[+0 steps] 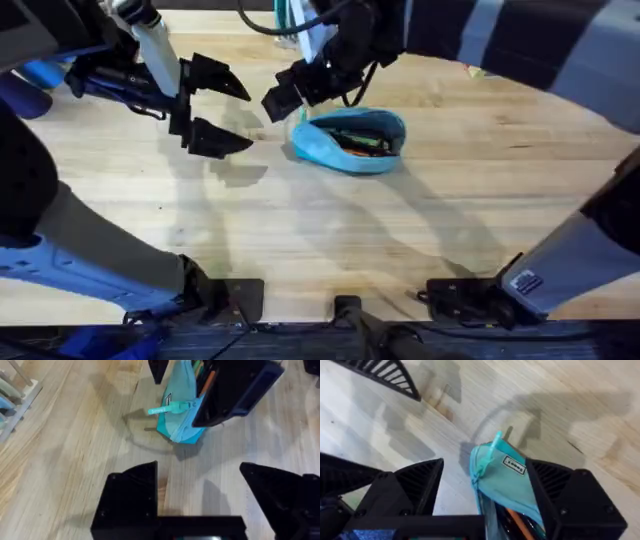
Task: Unzip the bag, pick up the pens from the table one at a time and place them inside, then zip the bag closed.
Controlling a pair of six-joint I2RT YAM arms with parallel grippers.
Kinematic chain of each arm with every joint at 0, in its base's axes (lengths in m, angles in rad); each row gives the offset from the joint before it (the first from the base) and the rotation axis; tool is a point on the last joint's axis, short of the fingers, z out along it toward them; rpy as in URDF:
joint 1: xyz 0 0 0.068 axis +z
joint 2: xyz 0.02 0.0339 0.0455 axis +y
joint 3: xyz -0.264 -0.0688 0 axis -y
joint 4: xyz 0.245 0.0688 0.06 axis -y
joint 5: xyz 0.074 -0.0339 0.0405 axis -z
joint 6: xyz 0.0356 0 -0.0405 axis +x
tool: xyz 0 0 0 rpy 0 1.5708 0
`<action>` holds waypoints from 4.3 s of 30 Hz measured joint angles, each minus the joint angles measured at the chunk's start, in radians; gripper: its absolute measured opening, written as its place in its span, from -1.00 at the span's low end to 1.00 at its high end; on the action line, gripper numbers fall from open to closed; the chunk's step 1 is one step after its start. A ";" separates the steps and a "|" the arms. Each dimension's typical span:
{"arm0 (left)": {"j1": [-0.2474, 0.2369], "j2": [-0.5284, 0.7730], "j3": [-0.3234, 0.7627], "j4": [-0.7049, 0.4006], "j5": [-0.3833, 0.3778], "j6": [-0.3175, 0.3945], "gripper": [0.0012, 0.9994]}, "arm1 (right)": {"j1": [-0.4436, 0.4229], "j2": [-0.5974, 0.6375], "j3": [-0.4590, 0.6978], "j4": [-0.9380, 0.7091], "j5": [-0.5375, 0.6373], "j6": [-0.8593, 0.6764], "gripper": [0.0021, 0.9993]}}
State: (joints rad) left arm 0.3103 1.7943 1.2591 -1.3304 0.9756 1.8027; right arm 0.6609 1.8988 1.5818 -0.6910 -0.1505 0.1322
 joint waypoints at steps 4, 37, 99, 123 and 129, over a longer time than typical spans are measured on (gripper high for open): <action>0.000 0.000 0.000 0.000 0.000 0.000 0.99 | 0.000 0.015 0.000 0.000 0.000 0.040 0.99; 0.000 0.000 0.000 0.000 0.000 0.000 0.99 | 0.040 0.036 0.000 -0.019 -0.001 0.089 -0.93; -0.269 0.267 0.000 0.235 0.344 0.003 -0.90 | -0.008 -0.074 0.000 -0.042 0.001 -0.044 -0.94; -0.277 0.268 -0.003 0.238 0.312 0.003 -0.91 | -0.237 -0.083 0.008 -0.306 -0.022 -0.083 -0.94; -0.277 0.268 -0.003 0.238 0.311 0.003 -0.91 | -0.236 -0.091 0.008 -0.311 0.061 -0.115 -0.94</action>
State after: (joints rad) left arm 0.0334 2.0621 1.2560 -1.0920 1.2865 1.8057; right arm 0.4252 1.8076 1.5894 -1.0016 -0.0891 0.0170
